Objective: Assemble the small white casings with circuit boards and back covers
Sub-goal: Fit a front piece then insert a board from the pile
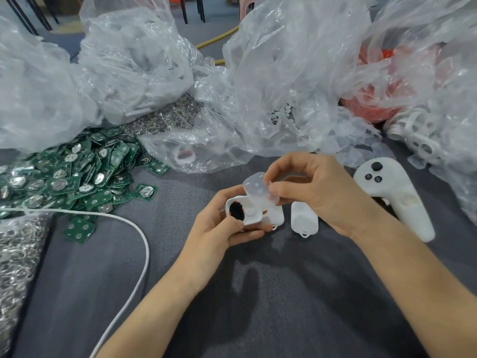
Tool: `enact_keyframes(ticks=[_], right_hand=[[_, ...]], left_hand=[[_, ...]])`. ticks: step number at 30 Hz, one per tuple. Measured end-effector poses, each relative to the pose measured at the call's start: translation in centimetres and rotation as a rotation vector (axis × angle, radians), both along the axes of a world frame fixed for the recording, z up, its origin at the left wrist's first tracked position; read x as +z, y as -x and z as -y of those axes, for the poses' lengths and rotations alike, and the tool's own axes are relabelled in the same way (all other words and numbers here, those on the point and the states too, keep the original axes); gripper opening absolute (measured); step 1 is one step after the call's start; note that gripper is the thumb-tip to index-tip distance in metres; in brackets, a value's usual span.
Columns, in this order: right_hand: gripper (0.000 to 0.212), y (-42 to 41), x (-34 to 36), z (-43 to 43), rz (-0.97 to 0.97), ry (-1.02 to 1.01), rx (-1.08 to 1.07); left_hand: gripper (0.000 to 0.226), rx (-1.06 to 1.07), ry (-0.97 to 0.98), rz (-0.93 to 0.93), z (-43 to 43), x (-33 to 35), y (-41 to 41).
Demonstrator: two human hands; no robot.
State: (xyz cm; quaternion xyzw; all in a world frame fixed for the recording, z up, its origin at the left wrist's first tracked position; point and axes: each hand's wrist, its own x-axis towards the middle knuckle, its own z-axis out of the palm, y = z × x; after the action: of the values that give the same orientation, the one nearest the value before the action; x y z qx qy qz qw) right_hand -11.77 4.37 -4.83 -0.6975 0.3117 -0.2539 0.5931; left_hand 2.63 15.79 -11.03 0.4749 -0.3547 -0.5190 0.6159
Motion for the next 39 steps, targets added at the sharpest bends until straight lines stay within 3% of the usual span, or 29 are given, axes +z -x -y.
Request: enact_keyframes(ticks=[6,11,17,21,27,33,39], right_hand=[[0.019,0.2,-0.3,0.0,0.025,-0.026,-0.007],[0.043,0.4,-0.7,0.1,0.035,-0.118,-0.033],[0.009,0.5,-1.0,-0.3,0.074,-0.156,-0.094],[0.021,0.3,-1.5,-0.8,0.05,-0.134,-0.166],[0.015,-0.1,-1.7,-1.8,0.026,-0.062,-0.068],[0.011,-0.3,-1.5,-2.2,-0.218,0.19,-0.003],[0.009,-0.3,-1.8,-2.1,-0.176,0.157,-0.037]], left_hand=[[0.049,0.001,-0.019,0.005,0.1,-0.1,-0.1],[0.054,0.016,-0.047,-0.035,0.2,0.0,0.0],[0.06,0.021,-0.061,-0.114,0.3,0.0,-0.2],[0.06,0.027,-0.059,-0.12,0.3,0.0,-0.2],[0.051,-0.004,-0.067,-0.118,0.2,0.2,-0.2],[0.057,0.0,-0.113,-0.132,0.4,0.2,-0.1],[0.053,0.01,-0.122,-0.128,0.3,0.4,0.0]])
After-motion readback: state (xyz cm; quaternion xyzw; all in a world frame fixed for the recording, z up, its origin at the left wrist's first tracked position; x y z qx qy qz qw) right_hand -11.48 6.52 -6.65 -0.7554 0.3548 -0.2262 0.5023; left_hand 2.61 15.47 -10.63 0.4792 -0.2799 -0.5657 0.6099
